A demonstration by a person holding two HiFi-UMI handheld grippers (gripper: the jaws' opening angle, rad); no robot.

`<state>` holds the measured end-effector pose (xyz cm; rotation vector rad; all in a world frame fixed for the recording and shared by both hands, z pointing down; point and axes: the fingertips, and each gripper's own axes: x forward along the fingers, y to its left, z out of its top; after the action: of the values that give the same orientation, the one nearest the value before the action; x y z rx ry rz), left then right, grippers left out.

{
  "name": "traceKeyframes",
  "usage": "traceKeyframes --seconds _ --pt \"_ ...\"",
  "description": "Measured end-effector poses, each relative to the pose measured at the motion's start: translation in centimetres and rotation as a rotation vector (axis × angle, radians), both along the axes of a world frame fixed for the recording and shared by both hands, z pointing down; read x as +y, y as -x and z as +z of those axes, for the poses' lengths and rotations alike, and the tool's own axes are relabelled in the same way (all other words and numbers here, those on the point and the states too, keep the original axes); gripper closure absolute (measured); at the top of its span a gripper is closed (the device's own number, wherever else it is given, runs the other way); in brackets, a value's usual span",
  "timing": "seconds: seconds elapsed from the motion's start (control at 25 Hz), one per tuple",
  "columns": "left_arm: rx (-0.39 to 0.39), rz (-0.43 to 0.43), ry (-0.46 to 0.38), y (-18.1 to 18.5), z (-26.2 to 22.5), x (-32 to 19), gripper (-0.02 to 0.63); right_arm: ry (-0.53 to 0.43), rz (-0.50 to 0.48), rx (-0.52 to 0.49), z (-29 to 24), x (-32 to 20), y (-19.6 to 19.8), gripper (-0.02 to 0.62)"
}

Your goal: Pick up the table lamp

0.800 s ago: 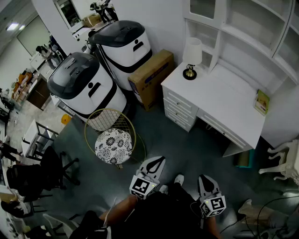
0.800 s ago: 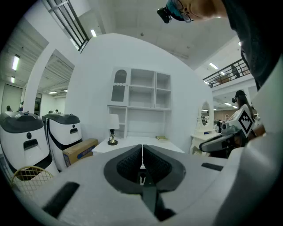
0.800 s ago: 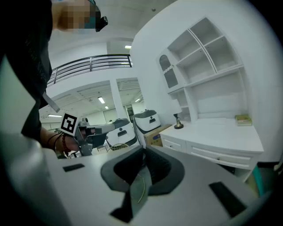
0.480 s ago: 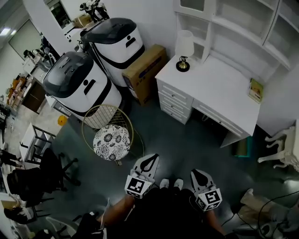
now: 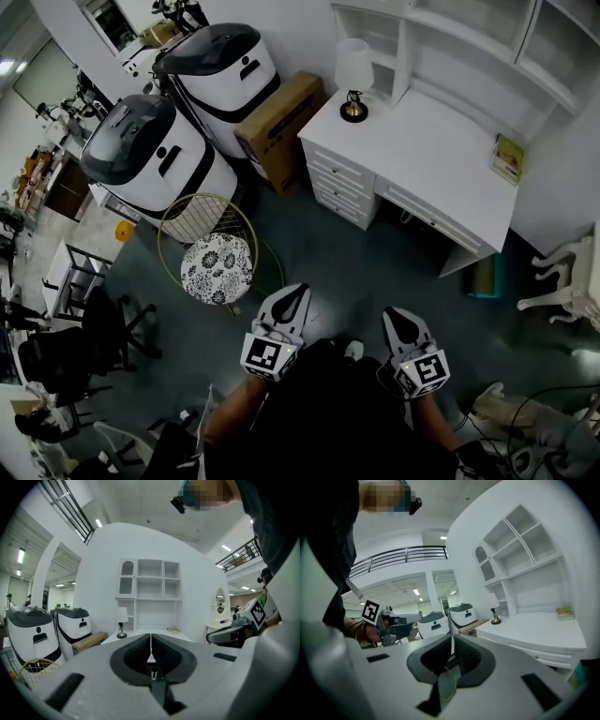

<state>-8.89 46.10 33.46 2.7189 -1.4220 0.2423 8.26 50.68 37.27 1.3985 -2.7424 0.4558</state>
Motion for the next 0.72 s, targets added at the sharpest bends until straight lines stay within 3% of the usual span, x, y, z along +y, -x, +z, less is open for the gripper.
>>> traceKeyframes --seconds 0.4,0.72 --pt "-0.001 -0.090 0.001 -0.1 0.7 -0.1 0.588 0.004 -0.039 0.023 0.1 -1.7 -1.3 0.557" --pt "0.018 -0.072 0.016 -0.9 2.0 -4.8 0.588 0.061 -0.052 -0.043 1.0 -5.9 -0.5 0.555"
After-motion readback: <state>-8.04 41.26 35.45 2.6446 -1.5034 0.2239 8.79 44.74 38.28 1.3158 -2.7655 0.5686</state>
